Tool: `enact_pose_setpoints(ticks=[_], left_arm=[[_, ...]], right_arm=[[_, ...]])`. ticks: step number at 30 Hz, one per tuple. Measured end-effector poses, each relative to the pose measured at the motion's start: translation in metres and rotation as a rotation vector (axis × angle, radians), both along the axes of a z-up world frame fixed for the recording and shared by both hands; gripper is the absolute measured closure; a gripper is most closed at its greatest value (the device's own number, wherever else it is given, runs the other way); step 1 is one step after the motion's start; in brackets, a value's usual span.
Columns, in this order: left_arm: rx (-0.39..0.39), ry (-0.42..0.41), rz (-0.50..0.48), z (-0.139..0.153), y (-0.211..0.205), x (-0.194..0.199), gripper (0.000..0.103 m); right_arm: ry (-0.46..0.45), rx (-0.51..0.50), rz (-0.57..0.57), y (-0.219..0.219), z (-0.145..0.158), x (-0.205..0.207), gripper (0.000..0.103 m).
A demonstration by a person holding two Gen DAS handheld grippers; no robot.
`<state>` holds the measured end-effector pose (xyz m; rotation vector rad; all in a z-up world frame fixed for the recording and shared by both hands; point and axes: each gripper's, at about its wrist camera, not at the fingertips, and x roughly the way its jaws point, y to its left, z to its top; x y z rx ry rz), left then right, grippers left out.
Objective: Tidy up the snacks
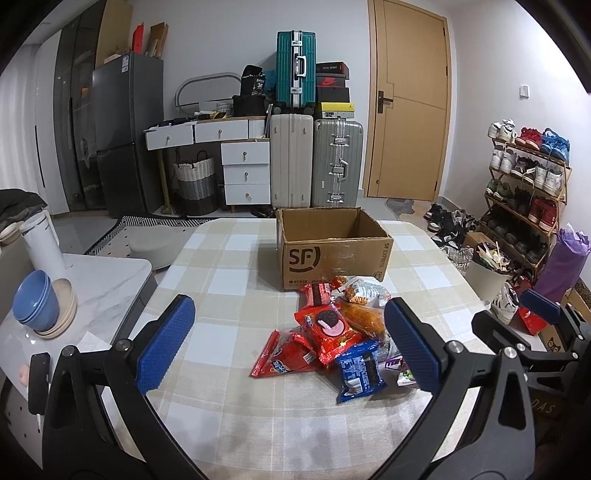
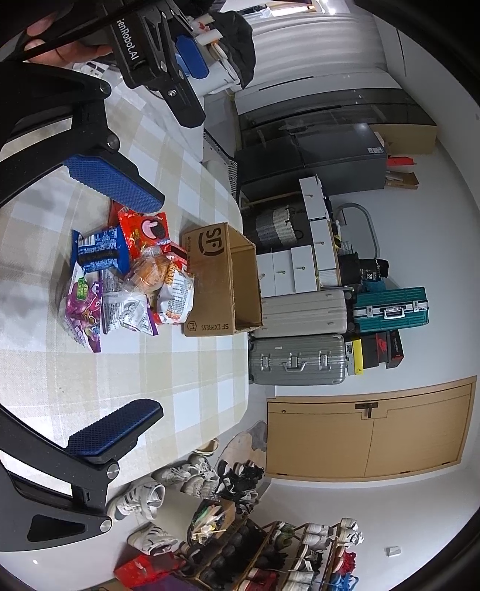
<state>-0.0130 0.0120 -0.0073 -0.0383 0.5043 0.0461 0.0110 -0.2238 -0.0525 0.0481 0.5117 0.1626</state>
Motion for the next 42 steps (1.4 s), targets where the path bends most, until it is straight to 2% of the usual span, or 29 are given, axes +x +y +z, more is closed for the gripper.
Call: enact_pose_setpoints(ticks=[7,11,14,19,22,24,27,30,34,37,42], left_arm=[[-0.006,0.040,0.004,-0.012,0.006,0.013,0.001],[0.007,0.088,0.010,-0.028,0.011,0.029,0.001],[0.018,0.160,0.042,-0.050,0.026,0.049,0.001],[-0.056,0.294,0.057,-0.094,0.065,0.082,0.001],[-0.108,0.346,-0.018,-0.120,0.074,0.097,0.001],[-0.106,0.347,-0.056,-0.130,0.072,0.103,0.001],[-0.078,0.344,-0.165,-0.140,0.055,0.114,0.001],[-0.013,0.364,-0.175,-0.148,0.038,0.127,0.001],[-0.020,0.421,-0.199,-0.162,0.034,0.145,0.001],[-0.018,0.448,-0.224,-0.174,0.033,0.157,0.010],[-0.060,0.440,-0.270,-0.184,0.034,0.171,0.035]], right_arm=[[0.016,0.004,0.012,-0.001,-0.008,0.005,0.000],[0.051,0.005,0.019,-0.001,-0.020,0.016,0.000],[0.094,0.015,0.032,-0.002,-0.032,0.027,0.000],[0.144,0.020,0.059,0.000,-0.058,0.047,0.000],[0.170,0.035,0.093,0.001,-0.073,0.060,0.000],[0.182,0.050,0.114,0.002,-0.080,0.068,0.000],[0.186,0.054,0.138,0.005,-0.089,0.076,0.000],[0.189,0.061,0.149,0.006,-0.094,0.082,0.000],[0.199,0.078,0.153,0.004,-0.098,0.090,0.000],[0.209,0.085,0.152,0.002,-0.101,0.096,0.000],[0.224,0.095,0.152,0.000,-0.108,0.102,0.000]])
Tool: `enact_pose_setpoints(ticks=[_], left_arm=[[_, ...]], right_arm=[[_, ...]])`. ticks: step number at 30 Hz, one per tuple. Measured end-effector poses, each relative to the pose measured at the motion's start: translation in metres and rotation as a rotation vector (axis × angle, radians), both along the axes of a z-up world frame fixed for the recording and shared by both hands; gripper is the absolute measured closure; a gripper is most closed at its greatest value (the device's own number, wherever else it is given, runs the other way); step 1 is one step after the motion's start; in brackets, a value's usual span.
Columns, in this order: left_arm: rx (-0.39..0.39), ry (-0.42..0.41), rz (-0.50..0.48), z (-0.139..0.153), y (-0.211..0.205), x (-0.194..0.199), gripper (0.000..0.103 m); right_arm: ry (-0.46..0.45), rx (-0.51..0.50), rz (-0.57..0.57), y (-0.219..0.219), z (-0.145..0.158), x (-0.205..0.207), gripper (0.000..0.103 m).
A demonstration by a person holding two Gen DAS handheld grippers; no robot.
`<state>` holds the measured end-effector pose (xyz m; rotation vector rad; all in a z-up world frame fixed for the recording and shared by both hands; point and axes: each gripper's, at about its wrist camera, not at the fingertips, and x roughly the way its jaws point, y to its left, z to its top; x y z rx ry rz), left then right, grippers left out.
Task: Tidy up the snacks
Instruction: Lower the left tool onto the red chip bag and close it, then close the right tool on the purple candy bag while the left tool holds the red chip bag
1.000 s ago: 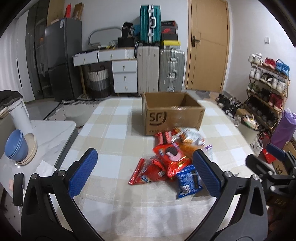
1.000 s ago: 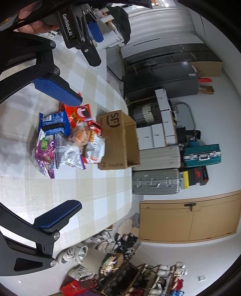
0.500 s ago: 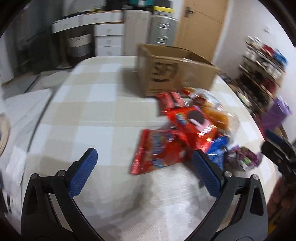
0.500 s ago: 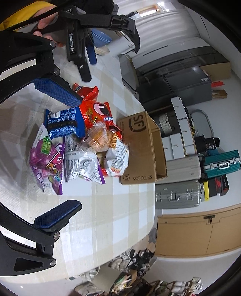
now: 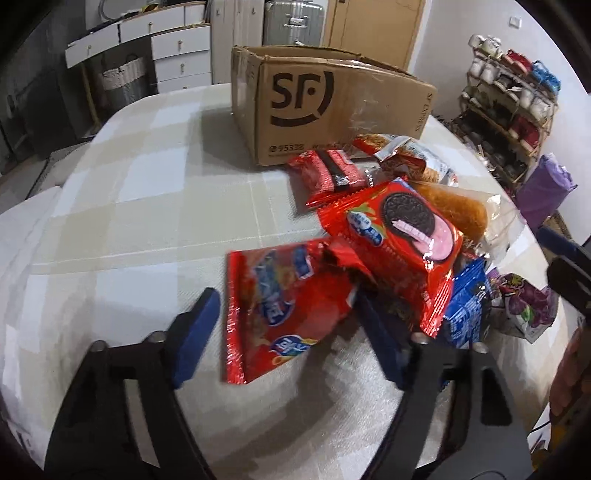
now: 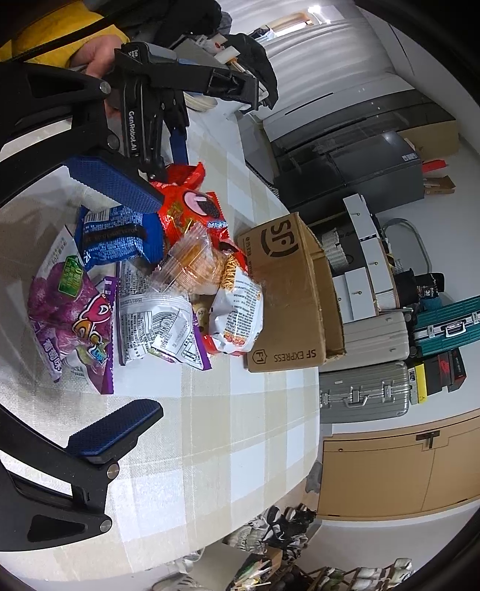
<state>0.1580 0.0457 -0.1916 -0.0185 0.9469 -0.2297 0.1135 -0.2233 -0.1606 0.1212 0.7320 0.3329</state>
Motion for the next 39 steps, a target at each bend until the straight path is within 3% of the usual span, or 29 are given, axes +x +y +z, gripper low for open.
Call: enact_pose_setpoints(ticks=[5,11,17,23,33,37,39], left_arm=[[0.013,-0.048,-0.003,0.002,0.000,-0.002,0.054],[-0.019,-0.055,0.020,0.008,0.013,-0.006,0.063],[-0.025,-0.055,0.075,0.011,0.026,-0.016,0.065],[-0.047,-0.075,0.075,0.019,0.030,-0.028,0.065],[-0.069,-0.102,0.096,0.036,0.040,-0.052,0.065],[-0.079,-0.105,0.109,0.039,0.045,-0.059,0.065],[-0.076,-0.112,0.113,0.041,0.047,-0.061,0.065]], right_arm=[[0.009,-0.003,0.005,0.001,-0.005,0.003,0.000],[0.013,0.007,0.007,-0.001,-0.007,0.002,0.000],[0.031,0.047,-0.003,-0.011,-0.005,-0.004,0.000],[0.046,0.023,-0.014,-0.015,-0.006,-0.012,0.000],[0.168,-0.008,-0.013,-0.016,-0.037,-0.005,0.001],[0.214,0.010,-0.018,-0.017,-0.046,-0.002,0.020],[0.228,0.014,-0.005,-0.015,-0.048,-0.002,0.022]])
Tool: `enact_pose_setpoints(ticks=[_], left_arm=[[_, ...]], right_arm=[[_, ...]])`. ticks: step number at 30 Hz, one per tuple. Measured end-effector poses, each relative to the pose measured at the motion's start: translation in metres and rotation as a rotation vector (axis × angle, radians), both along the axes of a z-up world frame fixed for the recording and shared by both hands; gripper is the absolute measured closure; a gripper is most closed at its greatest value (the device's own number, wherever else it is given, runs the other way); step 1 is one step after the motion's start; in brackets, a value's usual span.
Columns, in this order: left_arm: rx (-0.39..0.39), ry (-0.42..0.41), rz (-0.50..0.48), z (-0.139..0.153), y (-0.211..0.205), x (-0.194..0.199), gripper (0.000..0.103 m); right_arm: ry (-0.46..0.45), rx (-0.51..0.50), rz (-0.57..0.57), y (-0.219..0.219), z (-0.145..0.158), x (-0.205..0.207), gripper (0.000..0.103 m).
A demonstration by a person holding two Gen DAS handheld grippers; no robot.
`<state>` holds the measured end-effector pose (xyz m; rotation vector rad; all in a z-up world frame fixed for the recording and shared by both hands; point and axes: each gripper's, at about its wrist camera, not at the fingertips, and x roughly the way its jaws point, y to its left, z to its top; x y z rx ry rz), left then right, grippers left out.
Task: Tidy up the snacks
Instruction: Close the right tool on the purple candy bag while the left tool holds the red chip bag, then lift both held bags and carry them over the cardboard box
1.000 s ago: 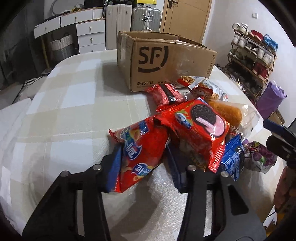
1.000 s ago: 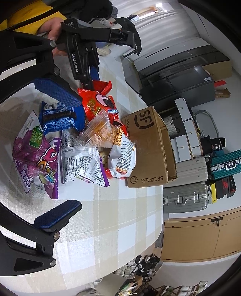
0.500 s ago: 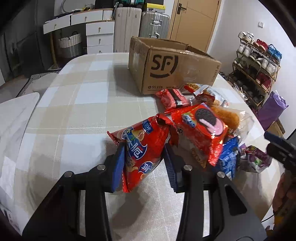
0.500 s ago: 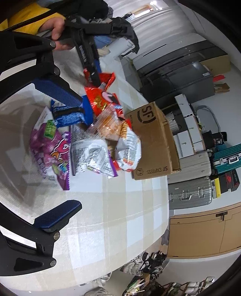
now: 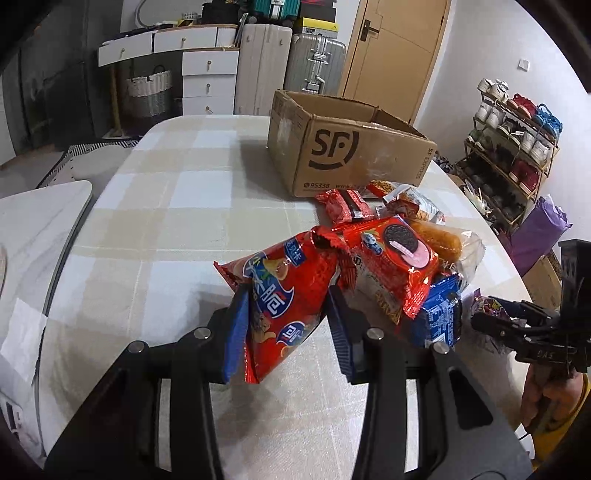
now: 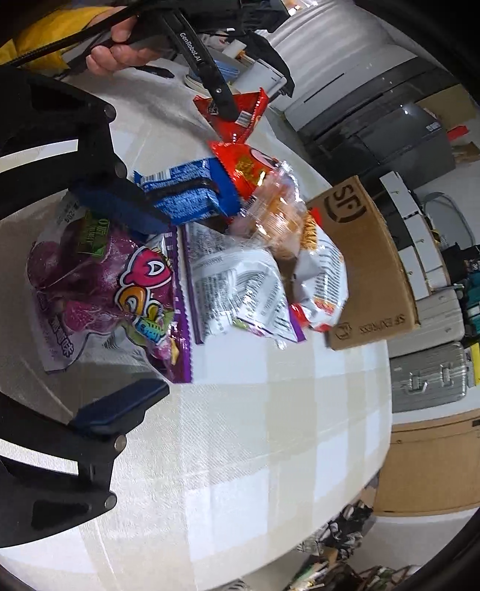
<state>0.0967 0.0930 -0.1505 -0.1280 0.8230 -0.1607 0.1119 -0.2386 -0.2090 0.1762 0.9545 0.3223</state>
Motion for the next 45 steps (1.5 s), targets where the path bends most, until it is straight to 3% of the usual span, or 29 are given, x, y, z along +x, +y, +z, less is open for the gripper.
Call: enact_pose_setpoints(ticks=[5,18,38,45], left_arm=[[-0.006,-0.015,0.000,0.009,0.000,-0.008,0.065],[-0.027,-0.055,0.010,0.028,0.004,-0.028,0.065],[-0.063,-0.092,-0.003,0.053,0.003,-0.049,0.065],[-0.065,-0.114,-0.013,0.064,0.000,-0.054,0.065]], right_arm=[[-0.017,-0.021,0.026,0.006,0.004,-0.006,0.038],[-0.031,0.074,-0.025,-0.011,0.010,-0.016,0.050],[-0.054,0.189,-0.058,-0.031,0.013,-0.029,0.051],[-0.107,0.220,-0.062,-0.037,0.036,-0.037,0.051]])
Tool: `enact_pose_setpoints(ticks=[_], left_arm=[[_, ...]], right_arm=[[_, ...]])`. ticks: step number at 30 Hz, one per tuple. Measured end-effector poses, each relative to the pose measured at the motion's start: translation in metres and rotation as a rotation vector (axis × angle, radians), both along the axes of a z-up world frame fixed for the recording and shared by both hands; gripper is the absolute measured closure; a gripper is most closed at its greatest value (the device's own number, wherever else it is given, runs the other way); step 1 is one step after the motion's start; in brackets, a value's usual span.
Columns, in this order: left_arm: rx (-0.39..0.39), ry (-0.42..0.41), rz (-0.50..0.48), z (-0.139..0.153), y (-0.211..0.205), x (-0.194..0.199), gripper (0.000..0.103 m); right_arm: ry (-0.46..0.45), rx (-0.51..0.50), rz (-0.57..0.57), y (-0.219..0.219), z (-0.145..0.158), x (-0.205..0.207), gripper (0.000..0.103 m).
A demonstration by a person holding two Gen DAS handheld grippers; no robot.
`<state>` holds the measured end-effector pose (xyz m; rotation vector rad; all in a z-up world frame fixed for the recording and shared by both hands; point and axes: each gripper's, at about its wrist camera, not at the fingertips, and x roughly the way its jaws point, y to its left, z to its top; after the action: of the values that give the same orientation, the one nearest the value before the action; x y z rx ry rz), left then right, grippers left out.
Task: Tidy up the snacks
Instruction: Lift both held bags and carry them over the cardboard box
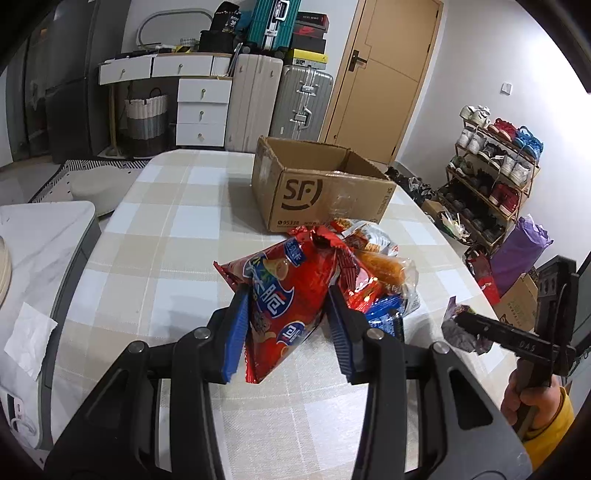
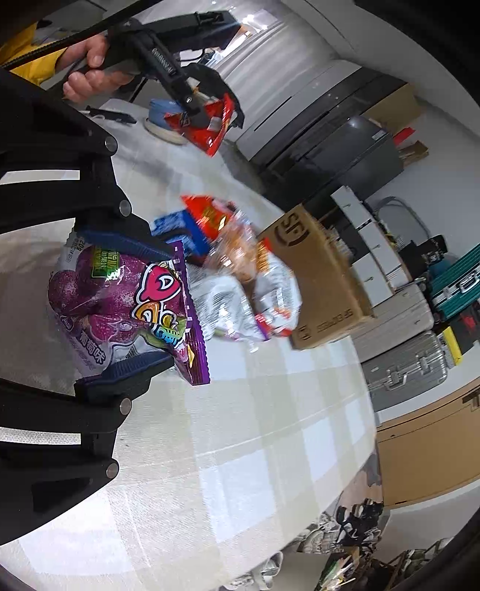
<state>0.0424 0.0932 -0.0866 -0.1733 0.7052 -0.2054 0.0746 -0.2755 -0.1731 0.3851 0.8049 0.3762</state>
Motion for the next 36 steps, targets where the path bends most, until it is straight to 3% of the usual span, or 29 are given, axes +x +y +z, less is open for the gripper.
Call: enact_pose_setpoints(ticks=[10,20,30,36], left_arm=[[-0.019,-0.057,-0.023,0.035,-0.006,0.002,0.065],[-0.018,-0.159,-0.066,0.107,-0.022,0.020,0.065],[-0.007,-0.192,-0.103,0.173,-0.049,0.089,0.065],[0.009,-0.130,-0.115,0.172,-0.066,0.160,0.065]], right_arm=[[-0.152,0.021,0.057,0.017,0.075,0.000,0.051],[-0.264,0.031,0.119,0.037,0.156,0.038,0.051],[-0.300,0.019,0.158,0.060,0.224,0.121,0.051],[-0.255,-0.027,0.166,0.079,0.215,0.188,0.051]])
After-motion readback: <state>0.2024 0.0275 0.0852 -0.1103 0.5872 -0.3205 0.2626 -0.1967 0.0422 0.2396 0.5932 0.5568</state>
